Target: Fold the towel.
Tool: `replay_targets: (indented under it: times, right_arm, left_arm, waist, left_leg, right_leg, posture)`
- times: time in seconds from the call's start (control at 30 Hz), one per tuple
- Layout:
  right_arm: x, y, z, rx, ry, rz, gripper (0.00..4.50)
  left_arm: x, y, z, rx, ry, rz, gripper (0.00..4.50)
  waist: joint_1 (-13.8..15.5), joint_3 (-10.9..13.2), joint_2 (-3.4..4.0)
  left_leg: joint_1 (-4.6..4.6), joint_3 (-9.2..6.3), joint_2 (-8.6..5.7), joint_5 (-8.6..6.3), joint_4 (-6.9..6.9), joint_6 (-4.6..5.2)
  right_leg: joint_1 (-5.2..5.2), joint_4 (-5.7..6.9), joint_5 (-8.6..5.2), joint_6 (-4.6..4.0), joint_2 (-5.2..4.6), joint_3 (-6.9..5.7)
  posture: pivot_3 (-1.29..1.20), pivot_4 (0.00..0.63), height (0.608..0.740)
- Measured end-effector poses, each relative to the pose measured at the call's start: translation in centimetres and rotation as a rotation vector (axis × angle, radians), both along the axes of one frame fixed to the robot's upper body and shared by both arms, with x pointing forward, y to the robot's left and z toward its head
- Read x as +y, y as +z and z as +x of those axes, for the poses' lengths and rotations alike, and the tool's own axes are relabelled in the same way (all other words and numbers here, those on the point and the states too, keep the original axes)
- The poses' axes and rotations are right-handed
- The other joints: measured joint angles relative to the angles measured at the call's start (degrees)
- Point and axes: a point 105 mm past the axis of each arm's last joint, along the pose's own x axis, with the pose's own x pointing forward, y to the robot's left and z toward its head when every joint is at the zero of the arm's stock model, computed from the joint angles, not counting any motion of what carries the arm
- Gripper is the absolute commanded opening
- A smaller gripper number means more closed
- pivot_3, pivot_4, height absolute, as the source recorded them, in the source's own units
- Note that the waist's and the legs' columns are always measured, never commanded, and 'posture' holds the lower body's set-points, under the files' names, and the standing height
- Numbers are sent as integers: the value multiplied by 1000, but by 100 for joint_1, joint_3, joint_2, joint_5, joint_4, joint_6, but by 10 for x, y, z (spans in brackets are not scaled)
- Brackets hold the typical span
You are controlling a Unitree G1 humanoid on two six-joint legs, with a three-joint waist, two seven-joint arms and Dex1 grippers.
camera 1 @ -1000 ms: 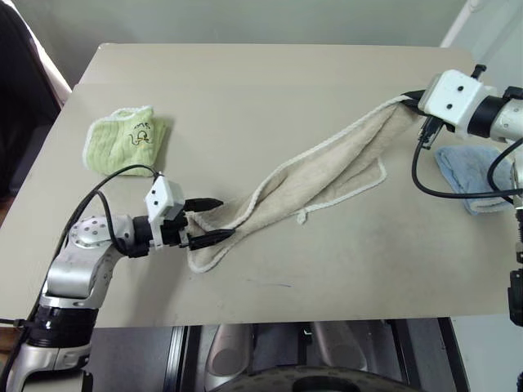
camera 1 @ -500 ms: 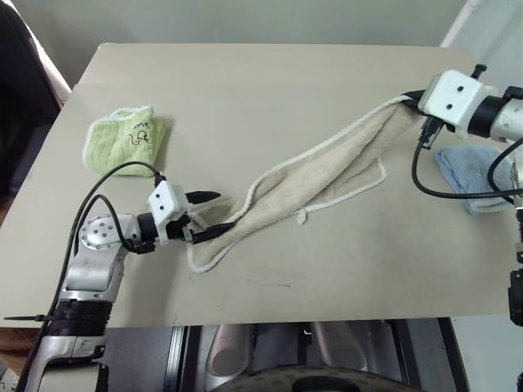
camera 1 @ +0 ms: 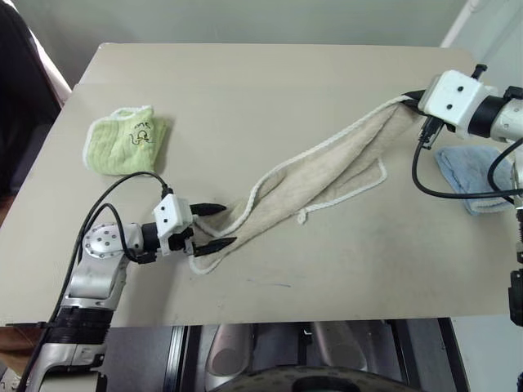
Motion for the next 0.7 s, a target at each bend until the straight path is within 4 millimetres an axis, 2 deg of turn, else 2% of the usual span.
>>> replay_targets:
  times: [0.2, 0.23, 0.27, 0.57, 0.7]
  right_arm:
    - [0, 0, 0, -1, -1, 0, 0]
    - [0, 0, 0, -1, -1, 0, 0]
    - [0, 0, 0, -1, -1, 0, 0]
    - [0, -1, 0, -2, -4, 1, 0]
    - [-1, -1, 0, -2, -4, 1, 0]
  left_arm:
    - [-1, -1, 0, 7, 0, 2, 3869]
    - [-1, -2, 0, 16, 0, 4, 3494]
    - [-1, -3, 0, 21, 2, 4, 3330]
    - [2, -4, 0, 32, 1, 31, 140]
    - [4, -2, 1, 14, 12, 27, 36]
  waist:
    - [0, 0, 0]
    - [0, 0, 0]
    - [0, 0, 0]
    - [-1, 0, 0]
    - [-1, 0, 0]
  left_leg:
    - [0, 0, 0, 0, 0, 0]
    - [0, 0, 0, 0, 0, 0]
    - [0, 0, 0, 0, 0, 0]
    - [0, 0, 0, 0, 0, 0]
    - [0, 0, 0, 0, 0, 0]
  right_leg:
    - [0, 0, 0, 0, 0, 0]
    - [0, 0, 0, 0, 0, 0]
    - [0, 0, 0, 0, 0, 0]
    - [0, 0, 0, 0, 0, 0]
    - [0, 0, 0, 0, 0, 0]
  posture:
    - [0, 150, 697]
    - [0, 150, 697]
    - [0, 150, 697]
    - [0, 150, 697]
    - [0, 150, 697]
